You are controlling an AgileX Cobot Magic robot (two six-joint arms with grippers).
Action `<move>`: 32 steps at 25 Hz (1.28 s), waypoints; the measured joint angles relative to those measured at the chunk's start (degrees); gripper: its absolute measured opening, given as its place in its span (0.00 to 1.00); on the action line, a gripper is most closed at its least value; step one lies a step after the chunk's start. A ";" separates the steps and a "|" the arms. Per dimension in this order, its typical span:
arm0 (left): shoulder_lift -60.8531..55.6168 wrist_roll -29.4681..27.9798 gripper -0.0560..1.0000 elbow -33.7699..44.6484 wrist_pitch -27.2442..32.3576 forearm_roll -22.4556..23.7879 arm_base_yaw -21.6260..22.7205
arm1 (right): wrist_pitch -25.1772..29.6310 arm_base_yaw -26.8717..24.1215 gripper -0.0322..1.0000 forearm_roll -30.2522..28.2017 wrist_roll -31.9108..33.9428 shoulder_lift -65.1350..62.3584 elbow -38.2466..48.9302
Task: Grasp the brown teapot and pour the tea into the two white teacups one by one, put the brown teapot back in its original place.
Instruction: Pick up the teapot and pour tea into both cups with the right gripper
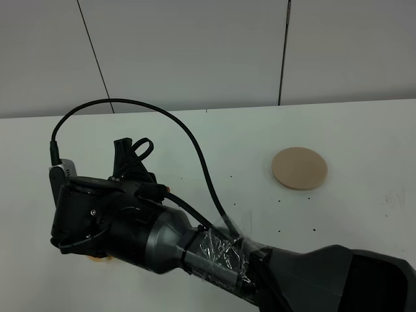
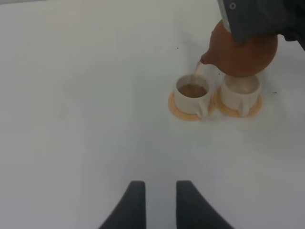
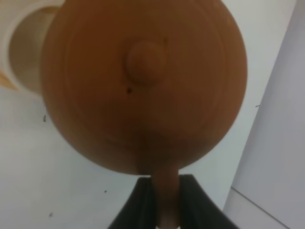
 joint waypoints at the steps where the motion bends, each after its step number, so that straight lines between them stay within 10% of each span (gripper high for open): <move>1: 0.00 0.00 0.27 0.00 0.00 0.00 0.00 | 0.00 0.00 0.12 0.00 0.05 0.00 0.00; 32: 0.00 -0.01 0.27 0.00 0.00 0.00 0.00 | 0.00 -0.12 0.12 1.62 0.05 0.00 0.04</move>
